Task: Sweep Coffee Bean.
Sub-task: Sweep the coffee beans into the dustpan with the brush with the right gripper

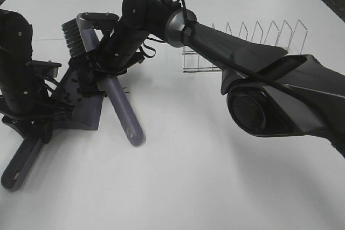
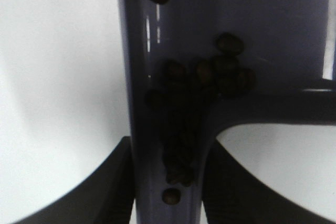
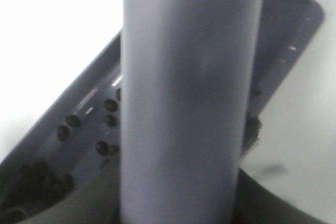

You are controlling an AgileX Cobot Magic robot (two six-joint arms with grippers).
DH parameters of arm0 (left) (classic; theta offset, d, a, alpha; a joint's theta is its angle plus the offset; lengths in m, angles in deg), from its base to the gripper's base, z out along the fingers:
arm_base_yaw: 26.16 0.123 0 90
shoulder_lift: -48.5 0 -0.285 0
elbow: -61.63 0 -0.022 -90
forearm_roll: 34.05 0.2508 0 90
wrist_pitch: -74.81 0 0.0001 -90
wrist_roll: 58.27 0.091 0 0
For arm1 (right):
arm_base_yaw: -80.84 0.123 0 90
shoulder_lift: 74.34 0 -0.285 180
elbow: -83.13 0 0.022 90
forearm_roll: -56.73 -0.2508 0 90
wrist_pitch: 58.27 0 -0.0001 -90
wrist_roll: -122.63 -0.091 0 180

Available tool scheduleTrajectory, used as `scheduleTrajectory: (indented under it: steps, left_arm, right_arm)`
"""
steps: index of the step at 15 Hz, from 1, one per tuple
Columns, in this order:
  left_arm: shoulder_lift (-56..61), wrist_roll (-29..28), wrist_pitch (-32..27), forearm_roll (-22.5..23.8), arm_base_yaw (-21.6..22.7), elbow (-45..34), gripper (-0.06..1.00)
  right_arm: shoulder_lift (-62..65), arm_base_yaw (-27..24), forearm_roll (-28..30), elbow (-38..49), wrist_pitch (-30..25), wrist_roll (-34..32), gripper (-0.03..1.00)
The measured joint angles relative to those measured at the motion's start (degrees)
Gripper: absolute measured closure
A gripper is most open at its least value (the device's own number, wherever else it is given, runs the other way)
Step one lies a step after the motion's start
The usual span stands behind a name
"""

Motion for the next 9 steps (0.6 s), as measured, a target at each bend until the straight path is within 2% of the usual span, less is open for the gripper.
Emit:
scheduleTrajectory:
  steps: [2,4,6,9]
  left_arm:
    - [0.00,0.17,0.00,0.00,0.00,0.00,0.61]
    - [0.00,0.23,0.00,0.00,0.00,0.00,0.61]
    - [0.00,0.23,0.23,0.00,0.00,0.00,0.61]
    - [0.00,0.29,0.40,0.00,0.00,0.00,0.61]
  right_arm:
    - [0.00,0.00,-3.09,0.00,-0.34,2.41,0.68]
    - [0.63,0.00,-1.78,0.00,-1.60,2.81,0.68]
    - [2.81,0.00,4.64,0.00,-2.75,2.64,0.68]
    - [5.39,0.00,20.68,0.00,-4.30,-3.78,0.68]
